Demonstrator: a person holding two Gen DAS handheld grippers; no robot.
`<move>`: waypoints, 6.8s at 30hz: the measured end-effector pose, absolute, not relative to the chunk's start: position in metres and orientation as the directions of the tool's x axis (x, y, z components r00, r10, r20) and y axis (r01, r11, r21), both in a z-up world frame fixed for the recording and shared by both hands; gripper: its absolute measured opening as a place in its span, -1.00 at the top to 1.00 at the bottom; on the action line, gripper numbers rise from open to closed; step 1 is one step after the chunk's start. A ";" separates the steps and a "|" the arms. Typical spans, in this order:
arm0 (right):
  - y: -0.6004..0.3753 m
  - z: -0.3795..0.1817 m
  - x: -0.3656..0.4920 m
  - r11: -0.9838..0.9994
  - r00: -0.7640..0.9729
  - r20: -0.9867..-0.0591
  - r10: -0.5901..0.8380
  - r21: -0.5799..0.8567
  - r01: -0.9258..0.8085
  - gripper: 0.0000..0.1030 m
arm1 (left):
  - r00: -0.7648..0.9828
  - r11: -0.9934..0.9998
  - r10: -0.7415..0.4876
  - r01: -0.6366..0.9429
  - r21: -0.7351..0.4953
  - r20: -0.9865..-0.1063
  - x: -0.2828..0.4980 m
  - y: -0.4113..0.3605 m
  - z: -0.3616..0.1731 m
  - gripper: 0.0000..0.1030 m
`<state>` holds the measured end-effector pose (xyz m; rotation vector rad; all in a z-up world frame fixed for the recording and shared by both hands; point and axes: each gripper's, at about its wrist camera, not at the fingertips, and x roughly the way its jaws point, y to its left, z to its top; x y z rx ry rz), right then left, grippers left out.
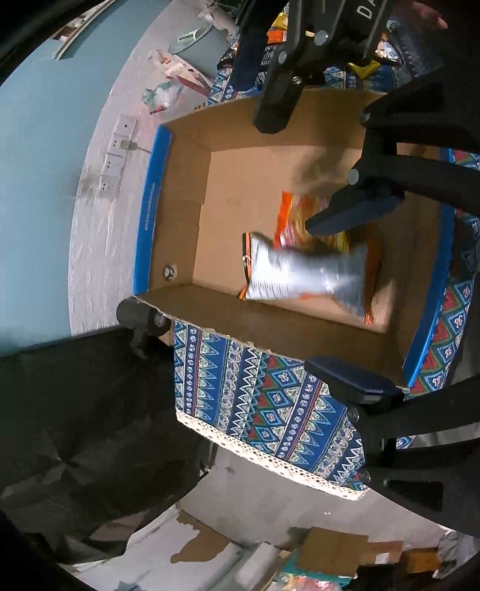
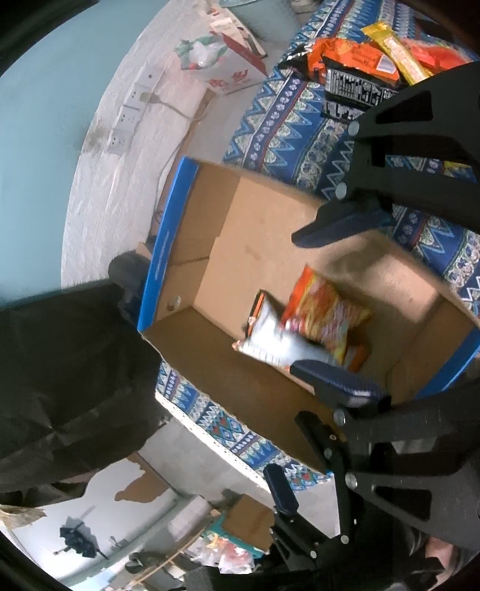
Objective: Organize snacks
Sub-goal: 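Move both tools back to the snack pile and grasp more bags, then lift a black snack bag with the left tool while the right tool lifts a red bag, then carry both bags into the cardboard box and open both tools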
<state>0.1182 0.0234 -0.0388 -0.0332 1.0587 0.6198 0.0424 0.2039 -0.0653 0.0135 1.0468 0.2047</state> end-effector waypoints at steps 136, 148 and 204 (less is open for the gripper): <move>-0.318 -0.082 0.103 0.989 0.445 -0.884 0.147 0.121 -0.088 0.48 | 0.424 0.955 -0.155 0.295 -0.026 -0.892 0.102 -0.031 -0.071 0.53; -0.273 -0.039 0.097 0.972 0.502 -0.837 0.218 0.142 -0.187 0.48 | 0.541 0.962 -0.116 0.271 0.042 -0.833 0.076 0.001 -0.029 0.53; 0.027 -0.020 0.138 0.796 0.314 -0.824 0.471 0.244 -0.554 0.48 | 0.437 0.995 0.052 -0.099 0.009 -0.898 0.065 0.205 -0.078 0.52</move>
